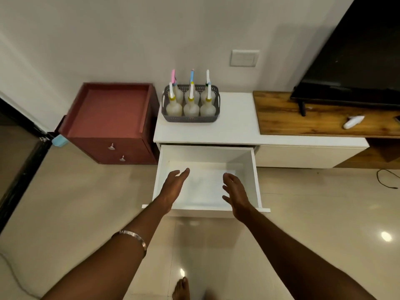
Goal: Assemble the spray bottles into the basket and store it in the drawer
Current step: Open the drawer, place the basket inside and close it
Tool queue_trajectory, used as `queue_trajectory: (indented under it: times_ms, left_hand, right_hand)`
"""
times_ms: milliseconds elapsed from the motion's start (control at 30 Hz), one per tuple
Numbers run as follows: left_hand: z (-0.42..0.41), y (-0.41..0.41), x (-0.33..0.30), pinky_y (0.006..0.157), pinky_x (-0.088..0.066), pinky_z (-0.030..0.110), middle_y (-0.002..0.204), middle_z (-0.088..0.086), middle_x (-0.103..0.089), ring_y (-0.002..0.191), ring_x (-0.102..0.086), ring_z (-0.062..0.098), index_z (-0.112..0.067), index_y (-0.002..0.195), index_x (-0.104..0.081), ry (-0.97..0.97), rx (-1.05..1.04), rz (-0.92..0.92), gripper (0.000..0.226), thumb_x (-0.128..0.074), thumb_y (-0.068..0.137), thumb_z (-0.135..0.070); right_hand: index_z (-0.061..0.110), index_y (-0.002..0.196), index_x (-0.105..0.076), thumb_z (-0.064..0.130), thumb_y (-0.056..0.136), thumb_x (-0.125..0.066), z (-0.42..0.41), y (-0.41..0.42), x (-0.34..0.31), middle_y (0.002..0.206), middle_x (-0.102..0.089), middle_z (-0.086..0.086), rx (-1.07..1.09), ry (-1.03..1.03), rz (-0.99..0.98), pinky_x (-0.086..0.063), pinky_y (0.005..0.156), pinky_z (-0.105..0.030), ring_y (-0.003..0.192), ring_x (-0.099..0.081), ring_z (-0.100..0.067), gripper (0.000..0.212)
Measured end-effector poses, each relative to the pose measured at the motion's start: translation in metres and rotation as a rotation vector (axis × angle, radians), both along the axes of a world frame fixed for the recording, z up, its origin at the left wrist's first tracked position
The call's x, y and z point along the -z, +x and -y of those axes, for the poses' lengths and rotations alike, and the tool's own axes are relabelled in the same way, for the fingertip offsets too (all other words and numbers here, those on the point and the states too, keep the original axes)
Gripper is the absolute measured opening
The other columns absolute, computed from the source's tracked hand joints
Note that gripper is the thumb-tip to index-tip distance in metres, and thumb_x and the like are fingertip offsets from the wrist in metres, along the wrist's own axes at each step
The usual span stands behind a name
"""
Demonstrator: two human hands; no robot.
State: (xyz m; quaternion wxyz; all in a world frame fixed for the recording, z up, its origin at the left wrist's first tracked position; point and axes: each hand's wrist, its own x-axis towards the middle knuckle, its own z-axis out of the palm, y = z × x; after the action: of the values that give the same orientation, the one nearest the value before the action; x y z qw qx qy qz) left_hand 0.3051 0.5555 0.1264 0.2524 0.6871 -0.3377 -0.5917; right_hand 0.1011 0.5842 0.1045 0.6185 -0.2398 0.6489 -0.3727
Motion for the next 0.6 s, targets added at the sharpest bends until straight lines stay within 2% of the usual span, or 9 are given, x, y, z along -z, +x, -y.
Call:
queue_trajectory:
  times_ms: [67,200,367,467,600]
  left_hand:
    - [0.008,0.001,-0.02,0.093,-0.032,0.029,0.143,-0.004,-0.045,0.113,-0.045,0.012,-0.029,0.142,-0.038,-0.026,0.024,0.036,0.07,-0.057,0.084,-0.064]
    - [0.032,0.004,-0.048,0.096,-0.034,0.029,0.149,0.002,-0.041,0.128,-0.045,0.018,-0.028,0.145,-0.034,-0.071,0.05,0.051,0.074,-0.06,0.083,-0.061]
    - [0.082,0.005,-0.064,0.099,-0.033,0.029,0.151,0.005,-0.039,0.135,-0.042,0.019,-0.026,0.146,-0.033,-0.112,0.04,0.036,0.074,-0.062,0.085,-0.055]
    - [0.12,0.007,-0.067,0.101,-0.035,0.031,0.148,0.005,-0.042,0.133,-0.043,0.02,-0.024,0.146,-0.036,-0.131,0.032,0.045,0.072,-0.062,0.086,-0.054]
    - [0.172,0.012,-0.069,0.097,-0.034,0.03,0.146,0.002,-0.042,0.129,-0.044,0.018,-0.026,0.144,-0.037,-0.134,0.026,0.049,0.069,-0.062,0.086,-0.054]
  right_hand:
    - [0.024,0.148,-0.037,0.053,0.095,-0.055,0.007,-0.006,-0.021,0.142,-0.049,0.0,-0.087,-0.032,-0.078,-0.04,0.109,-0.042,0.122,-0.048,-0.016,0.064]
    - [0.023,0.15,-0.034,0.055,0.093,-0.056,0.035,-0.016,-0.056,0.149,-0.045,-0.005,-0.177,-0.082,-0.155,-0.038,0.109,-0.042,0.124,-0.046,-0.016,0.069]
    - [0.023,0.151,-0.033,0.055,0.092,-0.059,0.094,-0.02,-0.077,0.152,-0.042,-0.008,-0.178,-0.107,-0.171,-0.037,0.109,-0.042,0.133,-0.044,-0.02,0.072]
    - [0.022,0.151,-0.034,0.055,0.092,-0.059,0.133,-0.018,-0.081,0.15,-0.045,-0.006,-0.171,-0.114,-0.168,-0.037,0.109,-0.041,0.127,-0.045,-0.018,0.072]
    - [0.024,0.15,-0.035,0.057,0.091,-0.059,0.185,-0.012,-0.08,0.149,-0.046,-0.006,-0.164,-0.091,-0.163,-0.036,0.114,-0.047,0.131,-0.045,-0.021,0.072]
